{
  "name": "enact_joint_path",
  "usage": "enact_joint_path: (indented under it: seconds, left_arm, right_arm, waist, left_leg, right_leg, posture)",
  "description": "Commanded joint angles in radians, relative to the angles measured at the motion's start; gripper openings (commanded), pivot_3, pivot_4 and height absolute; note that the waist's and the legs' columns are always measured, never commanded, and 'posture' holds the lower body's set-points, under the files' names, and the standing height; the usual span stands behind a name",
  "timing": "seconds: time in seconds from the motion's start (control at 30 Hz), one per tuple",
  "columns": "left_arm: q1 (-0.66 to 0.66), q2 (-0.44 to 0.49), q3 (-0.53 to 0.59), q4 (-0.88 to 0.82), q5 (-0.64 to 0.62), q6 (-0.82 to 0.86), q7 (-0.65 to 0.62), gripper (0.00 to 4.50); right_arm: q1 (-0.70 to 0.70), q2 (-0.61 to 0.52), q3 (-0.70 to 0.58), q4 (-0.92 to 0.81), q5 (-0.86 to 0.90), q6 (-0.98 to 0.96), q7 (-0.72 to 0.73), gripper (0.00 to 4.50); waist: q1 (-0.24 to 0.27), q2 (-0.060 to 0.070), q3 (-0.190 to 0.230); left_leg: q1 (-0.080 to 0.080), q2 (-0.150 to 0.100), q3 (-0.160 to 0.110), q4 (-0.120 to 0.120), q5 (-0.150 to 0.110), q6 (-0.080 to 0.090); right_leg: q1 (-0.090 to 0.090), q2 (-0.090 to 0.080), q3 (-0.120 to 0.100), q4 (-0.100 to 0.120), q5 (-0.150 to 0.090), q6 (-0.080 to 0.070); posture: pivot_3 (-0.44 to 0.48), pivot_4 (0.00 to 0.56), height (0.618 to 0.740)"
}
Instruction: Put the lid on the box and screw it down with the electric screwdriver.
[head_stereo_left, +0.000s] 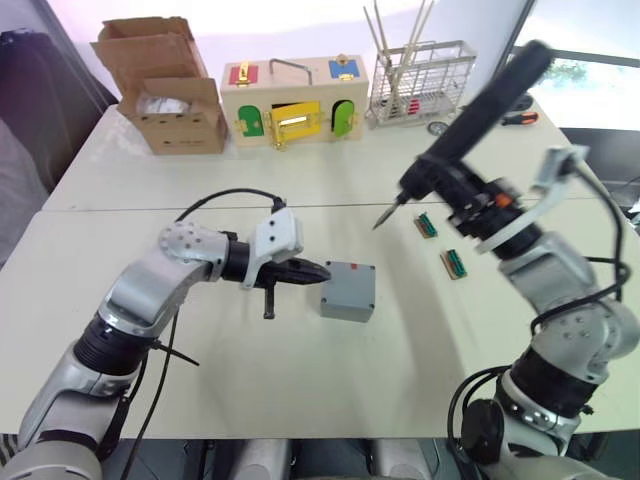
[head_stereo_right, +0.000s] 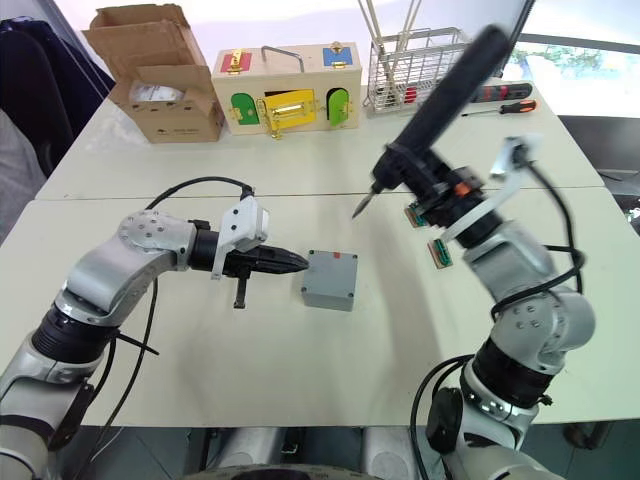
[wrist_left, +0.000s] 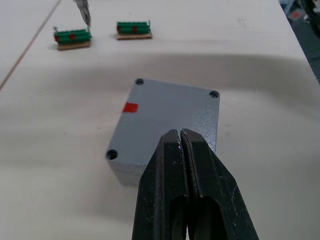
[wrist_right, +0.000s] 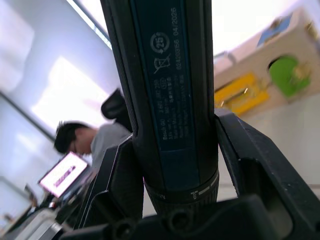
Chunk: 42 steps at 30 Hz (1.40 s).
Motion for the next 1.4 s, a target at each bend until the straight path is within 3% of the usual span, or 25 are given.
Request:
enact_joint_path:
  seconds: [0.03, 0.23, 1.07, 1.4]
  left_arm:
    - [0.004, -0.02, 0.0, -0.023, 0.018, 0.0, 0.028, 0.0]
    - [0.002, -0.047, -0.031, 0.013, 0.06, -0.017, 0.035, 0.0]
    - [0.001, -0.089, -0.057, 0.074, 0.11, -0.054, 0.002, 0.0]
    - [0.005, -0.1, -0.066, 0.088, 0.124, -0.044, 0.012, 0.0]
  right_arm:
    - [0.044, -0.066, 0.043, -0.044, 0.013, -0.096, 0.039, 1.9]
    - [0.099, -0.159, 0.142, 0.003, -0.025, -0.2, 0.071, 1.9]
    - [0.177, -0.245, 0.211, 0.044, -0.019, -0.299, 0.056, 1.9]
    - [0.171, -0.308, 0.388, 0.072, -0.121, -0.372, 0.117, 1.9]
  waist:
    - [0.002, 0.0, 0.0]
    - [-0.002, 0.0, 0.0]
    - [0.004, 0.0, 0.0]
    - [0.002, -0.002, -0.001]
  left_leg:
    - [0.0, 0.0, 0.0, 0.0, 0.0, 0.0]
    - [0.0, 0.0, 0.0, 0.0, 0.0, 0.001]
    - [0.0, 0.0, 0.0, 0.002, -0.001, 0.001]
    - [0.002, 0.0, 0.0, 0.002, -0.001, 0.001]
  right_leg:
    - [0.0, 0.0, 0.0, 0.0, 0.0, 0.0]
    - [0.0, 0.0, 0.0, -0.001, 0.0, 0.0]
    - [0.001, 0.001, 0.0, -0.001, 0.0, 0.0]
    - [0.002, 0.001, 0.0, -0.001, 0.0, 0.0]
  posture:
    - [0.0, 0.15, 0.73]
    - [0.0, 0.15, 0.73]
    - [0.0, 0.15, 0.73]
    - [0.0, 0.15, 0.73]
